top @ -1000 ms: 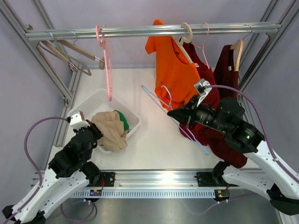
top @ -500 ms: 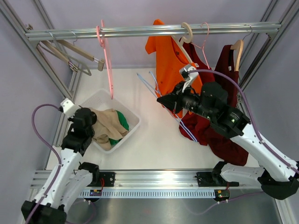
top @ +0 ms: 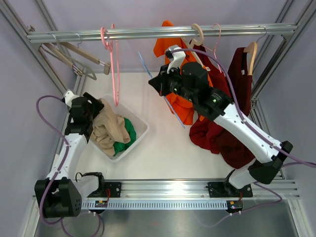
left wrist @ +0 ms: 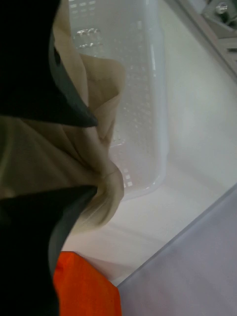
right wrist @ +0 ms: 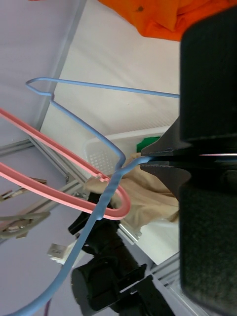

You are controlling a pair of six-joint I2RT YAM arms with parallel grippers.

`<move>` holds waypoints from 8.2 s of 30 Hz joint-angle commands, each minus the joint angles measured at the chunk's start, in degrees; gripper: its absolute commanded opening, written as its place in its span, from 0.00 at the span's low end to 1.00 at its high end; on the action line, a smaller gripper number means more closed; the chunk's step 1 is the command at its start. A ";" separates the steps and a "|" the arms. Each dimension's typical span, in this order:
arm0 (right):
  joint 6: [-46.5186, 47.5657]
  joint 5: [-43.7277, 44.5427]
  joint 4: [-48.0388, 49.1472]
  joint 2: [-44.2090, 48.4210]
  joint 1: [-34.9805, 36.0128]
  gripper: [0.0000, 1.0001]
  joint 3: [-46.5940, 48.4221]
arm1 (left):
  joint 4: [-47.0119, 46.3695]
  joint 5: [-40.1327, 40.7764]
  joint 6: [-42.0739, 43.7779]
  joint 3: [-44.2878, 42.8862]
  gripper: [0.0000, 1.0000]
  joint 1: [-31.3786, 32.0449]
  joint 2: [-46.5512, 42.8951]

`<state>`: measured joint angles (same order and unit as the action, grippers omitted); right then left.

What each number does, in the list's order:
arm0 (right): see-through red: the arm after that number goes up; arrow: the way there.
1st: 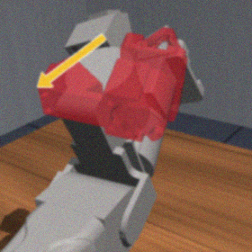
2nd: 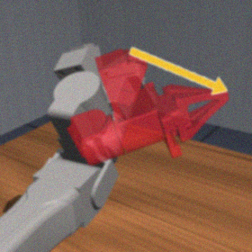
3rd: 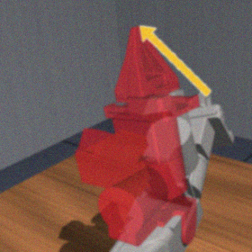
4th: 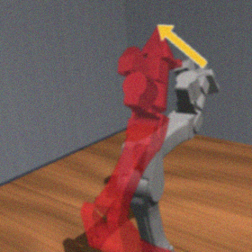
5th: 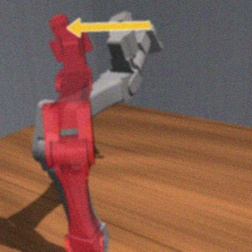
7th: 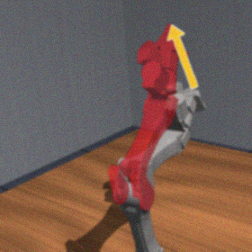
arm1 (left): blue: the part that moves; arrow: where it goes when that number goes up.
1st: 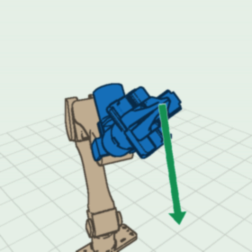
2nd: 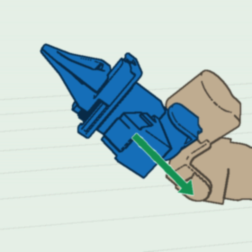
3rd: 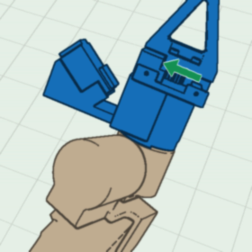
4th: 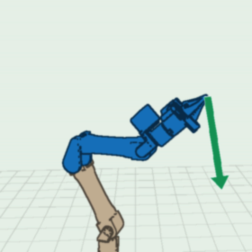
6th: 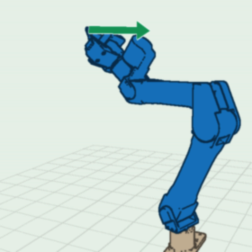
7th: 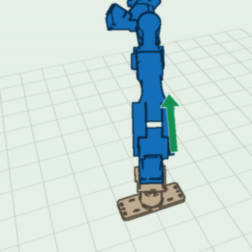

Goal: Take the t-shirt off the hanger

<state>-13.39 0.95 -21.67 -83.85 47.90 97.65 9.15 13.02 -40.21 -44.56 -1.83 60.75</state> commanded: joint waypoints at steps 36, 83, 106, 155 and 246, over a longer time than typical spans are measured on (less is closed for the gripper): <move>-6.83 6.52 3.74 -27.95 -4.39 0.00 29.19 | 20.38 -39.71 18.15 -7.03 0.99 10.17 -41.77; 1.24 -2.45 -0.65 -4.84 -6.76 0.68 10.46 | 15.37 -55.38 9.62 -6.68 0.99 10.17 -40.36; 21.82 -7.46 -17.53 -9.39 -29.27 0.52 20.83 | 15.89 -59.16 15.05 -15.72 0.99 17.62 -30.10; 0.56 11.34 23.86 17.21 -16.26 0.00 -23.09 | 8.35 -2.30 22.10 -19.51 0.98 73.63 -2.49; -12.80 -14.94 -14.62 64.34 -5.10 0.00 -15.65 | -31.21 -9.94 34.58 -33.14 0.00 70.73 17.48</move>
<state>-24.10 -10.15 -37.91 -20.47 42.63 79.33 -15.99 4.19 -6.07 -75.44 69.28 80.40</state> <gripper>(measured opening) 0.098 0.027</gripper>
